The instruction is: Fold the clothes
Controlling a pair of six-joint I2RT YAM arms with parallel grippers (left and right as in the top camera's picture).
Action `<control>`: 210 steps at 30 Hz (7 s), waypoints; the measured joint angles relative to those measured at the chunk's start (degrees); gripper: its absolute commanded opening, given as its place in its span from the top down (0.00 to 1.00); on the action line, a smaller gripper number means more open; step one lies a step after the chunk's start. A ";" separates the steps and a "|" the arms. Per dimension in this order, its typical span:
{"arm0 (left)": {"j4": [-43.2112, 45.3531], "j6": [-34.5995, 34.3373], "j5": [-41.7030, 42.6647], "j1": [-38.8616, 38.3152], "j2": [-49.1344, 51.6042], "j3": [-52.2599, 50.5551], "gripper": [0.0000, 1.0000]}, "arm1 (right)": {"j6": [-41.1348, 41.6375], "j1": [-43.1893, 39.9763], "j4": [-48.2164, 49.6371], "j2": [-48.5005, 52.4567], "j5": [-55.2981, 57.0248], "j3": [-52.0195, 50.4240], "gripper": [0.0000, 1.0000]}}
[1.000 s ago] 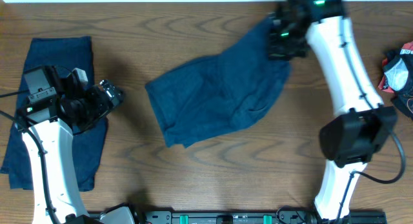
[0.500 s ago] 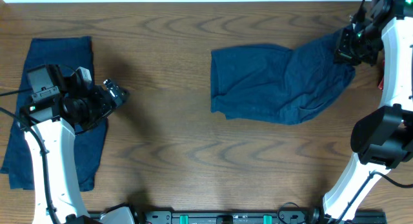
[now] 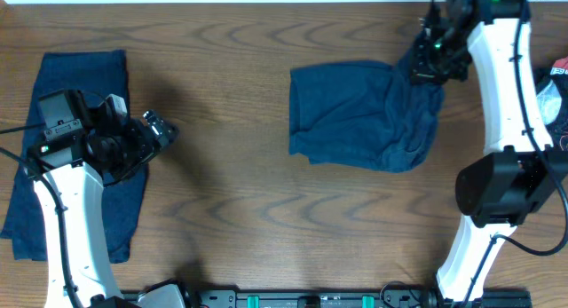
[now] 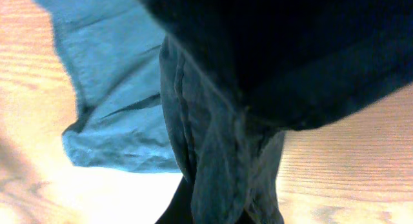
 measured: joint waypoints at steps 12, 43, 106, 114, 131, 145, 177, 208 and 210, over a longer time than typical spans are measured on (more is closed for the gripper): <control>-0.35 -0.02 1.95 0.00 0.02 0.00 0.02 | 8.20 12.90 3.04 0.44 0.15 0.46 0.98; -1.53 -0.02 1.99 0.00 0.02 0.00 0.02 | 14.75 24.81 10.71 4.66 4.61 0.72 0.99; -4.09 0.00 2.14 -1.77 0.02 0.00 0.02 | 1.42 -0.22 -9.92 -3.91 13.84 14.58 0.99; -4.04 0.00 2.14 -3.72 0.02 0.00 0.02 | 1.44 1.18 -9.88 -3.91 14.40 13.29 0.99; -3.87 0.00 2.14 -3.74 0.02 0.00 0.02 | 2.73 10.78 -4.28 -1.62 14.67 4.07 0.99; -3.85 0.00 2.14 -3.74 0.00 0.00 0.02 | 8.24 22.16 8.98 5.86 9.75 4.07 0.85; -3.82 0.04 0.09 -3.74 0.02 0.00 0.02 | 3.43 11.32 3.78 8.81 0.22 1.40 0.01; -4.13 1.29 -1.55 -3.74 0.26 0.00 0.02 | -5.31 3.13 39.39 5.18 -24.79 -35.56 0.37; -4.11 1.31 -1.55 -3.74 0.26 0.00 0.02 | -4.00 3.65 41.83 5.60 -26.08 -36.68 0.75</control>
